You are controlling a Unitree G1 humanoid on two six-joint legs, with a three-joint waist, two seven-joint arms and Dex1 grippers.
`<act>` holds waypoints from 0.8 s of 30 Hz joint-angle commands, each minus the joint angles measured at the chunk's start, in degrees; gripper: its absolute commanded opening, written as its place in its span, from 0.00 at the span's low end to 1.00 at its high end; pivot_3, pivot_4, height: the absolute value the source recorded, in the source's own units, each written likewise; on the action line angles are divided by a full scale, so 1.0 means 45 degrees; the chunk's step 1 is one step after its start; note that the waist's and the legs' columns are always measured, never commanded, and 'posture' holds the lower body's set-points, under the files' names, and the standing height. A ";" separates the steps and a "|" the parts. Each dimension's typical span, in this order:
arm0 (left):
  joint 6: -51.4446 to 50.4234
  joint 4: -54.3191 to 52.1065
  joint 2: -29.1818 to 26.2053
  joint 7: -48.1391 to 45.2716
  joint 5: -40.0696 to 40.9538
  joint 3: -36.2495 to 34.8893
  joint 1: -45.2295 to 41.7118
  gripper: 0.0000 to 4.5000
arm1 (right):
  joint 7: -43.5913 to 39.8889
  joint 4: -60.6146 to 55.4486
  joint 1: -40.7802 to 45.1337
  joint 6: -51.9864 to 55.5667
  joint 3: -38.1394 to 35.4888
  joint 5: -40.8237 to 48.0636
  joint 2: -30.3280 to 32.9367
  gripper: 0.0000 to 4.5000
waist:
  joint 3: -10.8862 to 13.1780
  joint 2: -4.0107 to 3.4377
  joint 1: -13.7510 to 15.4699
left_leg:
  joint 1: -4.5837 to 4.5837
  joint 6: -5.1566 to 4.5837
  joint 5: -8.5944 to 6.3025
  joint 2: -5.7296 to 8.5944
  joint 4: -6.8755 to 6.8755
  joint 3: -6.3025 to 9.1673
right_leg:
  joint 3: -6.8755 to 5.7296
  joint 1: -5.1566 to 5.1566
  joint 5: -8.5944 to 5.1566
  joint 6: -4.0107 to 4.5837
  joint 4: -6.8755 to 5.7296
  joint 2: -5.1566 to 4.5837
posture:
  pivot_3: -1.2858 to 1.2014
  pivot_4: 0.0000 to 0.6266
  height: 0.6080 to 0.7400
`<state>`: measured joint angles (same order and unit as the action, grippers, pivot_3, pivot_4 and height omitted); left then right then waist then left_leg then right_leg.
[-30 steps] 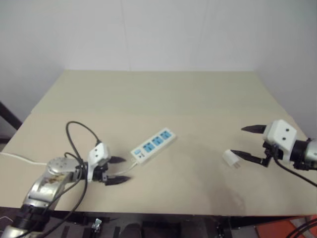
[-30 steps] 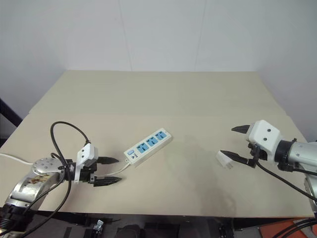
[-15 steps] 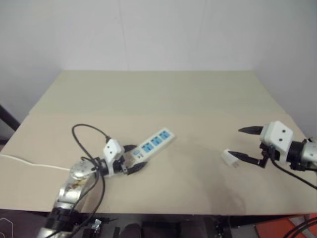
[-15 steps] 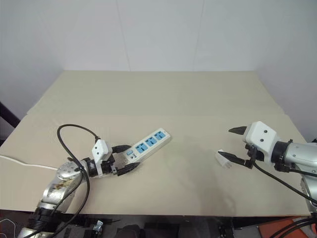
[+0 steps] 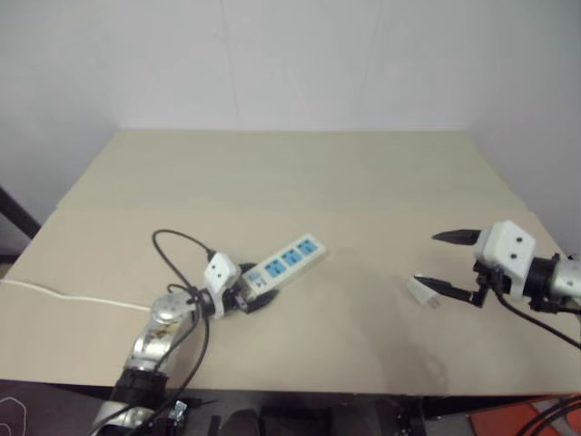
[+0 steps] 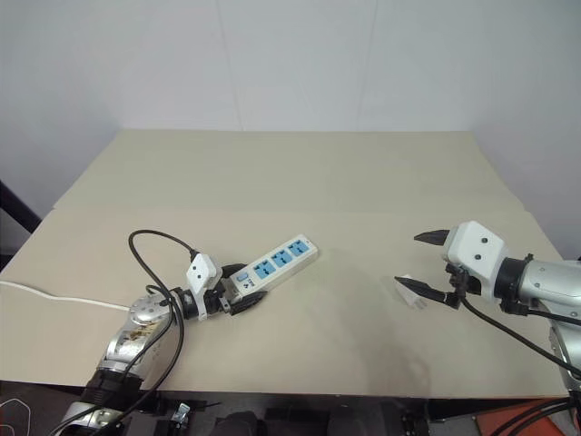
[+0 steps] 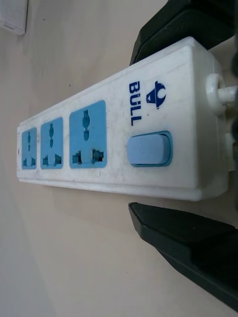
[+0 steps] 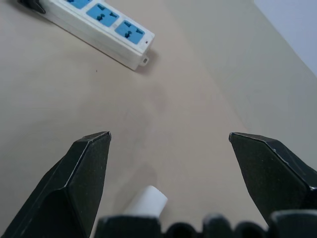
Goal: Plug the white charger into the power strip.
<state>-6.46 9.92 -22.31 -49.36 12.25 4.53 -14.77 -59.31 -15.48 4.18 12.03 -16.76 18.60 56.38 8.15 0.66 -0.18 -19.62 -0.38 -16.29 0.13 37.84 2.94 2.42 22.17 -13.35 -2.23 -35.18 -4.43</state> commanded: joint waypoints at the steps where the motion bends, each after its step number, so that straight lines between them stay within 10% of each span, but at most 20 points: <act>1: -0.0679 0.0539 0.0271 0.0216 -0.0252 0.0488 0.0042 0.99 | 0.0107 -0.0345 0.0241 0.0058 -0.0372 0.0271 0.0043 1.00 | -0.0007 -0.0011 0.0044 | 0.0002 0.0000 0.0000 0.0001 0.0000 0.0000 | 0.0000 -0.0003 0.0000 0.0000 0.0000 0.0000 | 0.52 0.24 1.00; 8: -0.1509 0.1029 0.0396 -0.0009 -0.0479 0.0997 -0.0282 0.75 | 0.0016 -0.0316 0.0459 0.0057 -0.0399 0.0394 0.0170 1.00 | -0.0053 -0.0082 0.0189 | 0.0049 0.0000 0.0000 0.0009 0.0000 -0.0002 | 0.0001 -0.0049 -0.0005 -0.0009 0.0005 -0.0003 | 0.52 0.24 1.00; 24: 0.0613 0.1107 -0.0950 -0.4313 0.0489 0.0960 -0.1851 0.74 | -0.0168 -0.0119 0.0915 0.0117 -0.0417 0.0535 0.0177 1.00 | -0.0019 -0.0022 0.0045 | -0.0021 0.0000 0.0000 0.0004 -0.0001 0.0002 | -0.0004 0.0012 -0.0004 -0.0006 0.0016 0.0006 | 0.52 0.24 1.00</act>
<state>-5.14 16.32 -25.91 -64.60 12.29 8.54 -22.09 -59.98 -15.45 7.06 12.54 -16.79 19.43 56.54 8.06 0.56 0.02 -19.78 -0.38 -16.29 0.14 37.84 2.96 2.40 22.27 -13.36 -2.26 -35.07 -4.40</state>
